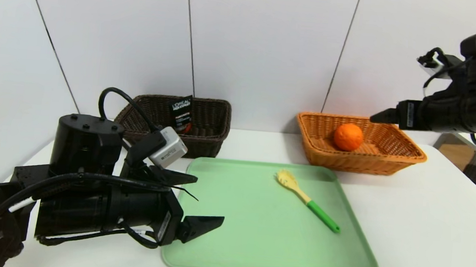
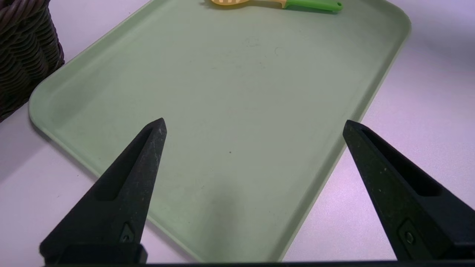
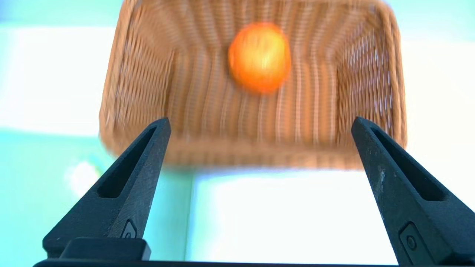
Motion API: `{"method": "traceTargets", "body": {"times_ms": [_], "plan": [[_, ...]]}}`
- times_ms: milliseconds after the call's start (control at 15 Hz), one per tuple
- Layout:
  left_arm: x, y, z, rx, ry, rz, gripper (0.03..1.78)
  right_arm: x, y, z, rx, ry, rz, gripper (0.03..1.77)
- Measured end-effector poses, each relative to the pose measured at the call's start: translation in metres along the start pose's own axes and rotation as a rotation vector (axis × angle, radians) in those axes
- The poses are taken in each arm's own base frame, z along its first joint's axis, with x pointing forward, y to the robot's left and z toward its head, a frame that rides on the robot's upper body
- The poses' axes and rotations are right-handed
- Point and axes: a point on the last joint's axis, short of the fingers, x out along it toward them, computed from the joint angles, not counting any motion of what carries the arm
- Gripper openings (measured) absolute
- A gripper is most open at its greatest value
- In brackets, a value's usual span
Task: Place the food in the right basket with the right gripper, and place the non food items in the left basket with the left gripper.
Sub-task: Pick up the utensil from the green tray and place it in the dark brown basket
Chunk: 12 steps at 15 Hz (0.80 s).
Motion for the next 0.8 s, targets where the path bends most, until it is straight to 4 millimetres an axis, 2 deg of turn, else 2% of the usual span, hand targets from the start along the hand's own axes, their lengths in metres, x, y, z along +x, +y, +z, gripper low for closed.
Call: {"method": "traceTargets", "body": {"times_ms": [200, 400, 667, 800], "plan": [[0.006, 0.002, 0.002, 0.006, -0.01, -0.002, 1.69, -0.039, 0.007, -0.036, -0.018, 0.045, 0.029, 1.69], [0.022, -0.002, 0.006, 0.042, -0.056, -0.032, 1.69, -0.072, 0.009, -0.073, -0.031, 0.072, 0.047, 1.69], [0.048, -0.017, 0.012, 0.069, -0.058, -0.099, 1.69, -0.101, 0.006, -0.11, -0.025, 0.077, 0.05, 1.69], [0.059, -0.026, 0.014, 0.078, -0.051, -0.13, 1.69, -0.108, 0.005, -0.119, -0.011, 0.074, 0.045, 1.69]]}}
